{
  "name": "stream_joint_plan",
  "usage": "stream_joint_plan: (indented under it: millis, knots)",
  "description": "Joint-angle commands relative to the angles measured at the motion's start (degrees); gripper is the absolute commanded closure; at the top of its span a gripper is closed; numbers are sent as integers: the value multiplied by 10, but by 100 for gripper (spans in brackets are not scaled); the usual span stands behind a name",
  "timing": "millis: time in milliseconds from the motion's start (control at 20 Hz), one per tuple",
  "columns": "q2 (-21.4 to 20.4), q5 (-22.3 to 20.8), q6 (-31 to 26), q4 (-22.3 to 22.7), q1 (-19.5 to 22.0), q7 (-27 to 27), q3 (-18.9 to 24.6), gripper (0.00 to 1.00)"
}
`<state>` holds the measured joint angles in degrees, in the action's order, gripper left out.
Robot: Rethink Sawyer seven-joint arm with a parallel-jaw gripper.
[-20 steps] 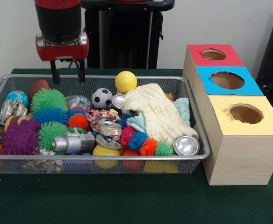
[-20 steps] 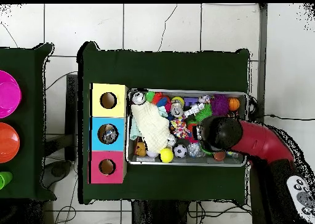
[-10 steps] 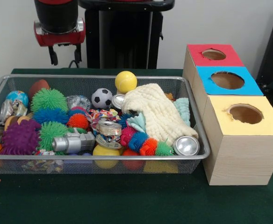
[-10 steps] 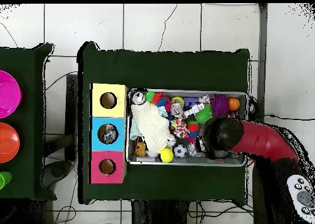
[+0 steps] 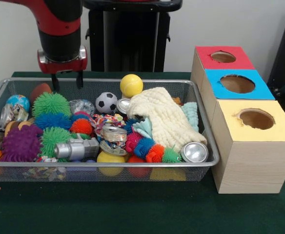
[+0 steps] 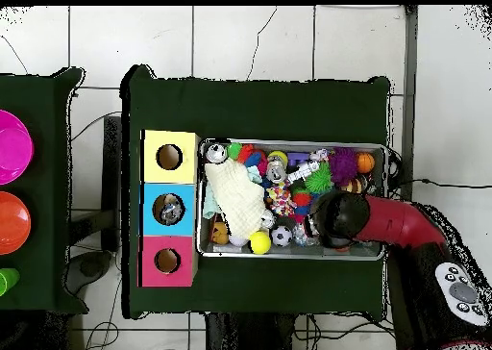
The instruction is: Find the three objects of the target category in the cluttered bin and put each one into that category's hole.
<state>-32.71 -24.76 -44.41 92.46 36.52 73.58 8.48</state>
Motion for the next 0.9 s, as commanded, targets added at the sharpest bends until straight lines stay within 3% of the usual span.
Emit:
stream_joint_plan:
  millis: [50, 700, 900]
  knots:
    - [58, -39, 93, 25, 33, 1, 31, 0]
    - [106, -39, 51, -6, -4, 31, -17, 0]
    - [99, -27, 50, 5, -14, 38, -19, 0]
